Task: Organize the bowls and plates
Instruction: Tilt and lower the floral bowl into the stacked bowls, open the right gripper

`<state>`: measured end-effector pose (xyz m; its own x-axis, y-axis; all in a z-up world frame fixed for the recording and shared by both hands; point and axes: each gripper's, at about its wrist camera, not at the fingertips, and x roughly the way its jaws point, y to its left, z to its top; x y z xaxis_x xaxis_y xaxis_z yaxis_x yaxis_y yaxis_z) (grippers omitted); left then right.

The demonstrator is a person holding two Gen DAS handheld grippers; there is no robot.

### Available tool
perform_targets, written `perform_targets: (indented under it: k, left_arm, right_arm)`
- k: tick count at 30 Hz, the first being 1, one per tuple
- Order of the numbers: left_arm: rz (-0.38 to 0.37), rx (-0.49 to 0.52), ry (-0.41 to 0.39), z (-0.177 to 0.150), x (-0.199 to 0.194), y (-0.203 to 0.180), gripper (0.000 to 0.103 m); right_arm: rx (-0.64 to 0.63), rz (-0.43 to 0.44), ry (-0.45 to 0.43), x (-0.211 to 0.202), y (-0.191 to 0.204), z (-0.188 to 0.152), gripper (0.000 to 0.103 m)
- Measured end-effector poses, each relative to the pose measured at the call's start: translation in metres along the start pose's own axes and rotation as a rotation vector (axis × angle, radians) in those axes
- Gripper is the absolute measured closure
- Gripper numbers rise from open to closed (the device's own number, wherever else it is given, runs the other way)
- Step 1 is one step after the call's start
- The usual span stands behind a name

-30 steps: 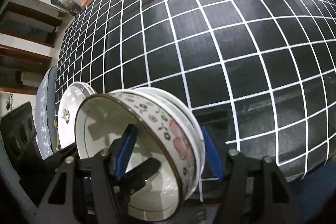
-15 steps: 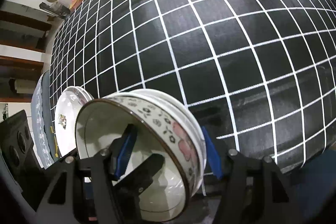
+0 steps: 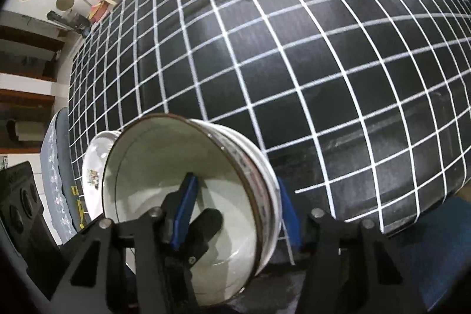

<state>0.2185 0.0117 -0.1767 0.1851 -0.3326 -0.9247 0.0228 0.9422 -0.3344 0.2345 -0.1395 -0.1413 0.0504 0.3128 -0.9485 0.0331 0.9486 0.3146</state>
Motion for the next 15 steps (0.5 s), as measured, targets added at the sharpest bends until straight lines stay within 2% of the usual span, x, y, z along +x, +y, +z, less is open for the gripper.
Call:
perform_targets:
  k: [6,15]
  left_arm:
    - [0.023,-0.018,-0.058,0.003,-0.035,0.020,0.037]
    - [0.070,-0.111,-0.103,-0.006,-0.075,0.078,0.038]
  right_arm:
    - [-0.073,0.020,-0.025,-0.011,0.042,0.000,0.045]
    - [-0.179,0.045,-0.009,0.003,0.112,-0.003,0.046]
